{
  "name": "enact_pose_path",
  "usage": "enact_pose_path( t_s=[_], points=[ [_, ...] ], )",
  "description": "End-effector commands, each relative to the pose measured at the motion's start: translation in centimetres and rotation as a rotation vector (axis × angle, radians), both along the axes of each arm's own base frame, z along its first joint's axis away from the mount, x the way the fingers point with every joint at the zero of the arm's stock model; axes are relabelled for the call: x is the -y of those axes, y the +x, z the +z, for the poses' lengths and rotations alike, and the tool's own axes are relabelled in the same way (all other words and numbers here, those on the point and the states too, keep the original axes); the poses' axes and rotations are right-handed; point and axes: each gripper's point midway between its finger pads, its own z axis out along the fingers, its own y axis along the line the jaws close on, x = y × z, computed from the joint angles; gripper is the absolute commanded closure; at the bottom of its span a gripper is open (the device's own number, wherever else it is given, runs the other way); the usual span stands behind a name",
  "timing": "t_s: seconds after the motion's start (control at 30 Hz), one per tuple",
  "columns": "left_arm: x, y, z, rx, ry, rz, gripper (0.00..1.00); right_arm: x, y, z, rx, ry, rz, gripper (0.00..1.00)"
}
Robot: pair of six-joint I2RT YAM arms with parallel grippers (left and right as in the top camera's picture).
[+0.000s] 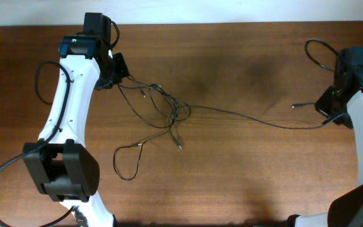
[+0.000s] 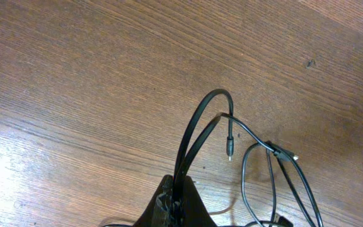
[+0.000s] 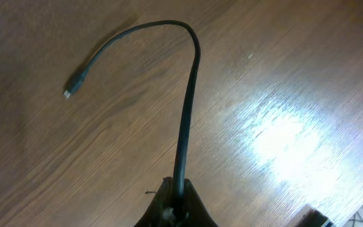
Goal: Untangle cables
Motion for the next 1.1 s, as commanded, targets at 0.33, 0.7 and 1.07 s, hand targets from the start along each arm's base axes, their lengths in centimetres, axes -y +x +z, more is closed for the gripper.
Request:
enact_pose_path(
  t_s=[0.33,0.7,1.07],
  points=[
    [4.6,-2.6,-6.5,-0.097,0.009,-0.127,1.0,-7.8,-1.1,-5.7,-0.058,0.434,0.183,0.81],
    [5.1,-2.6,-6.5,-0.092,0.009,-0.138,1.0,-15.0,0.0,-0.2,-0.029,0.539,0.745,0.02],
    [5.1,-2.6,-6.5,-0.092,0.01,-0.139,1.0,-26.2,3.8,-0.4,0.136,0.573,1.183,0.01]
  ],
)
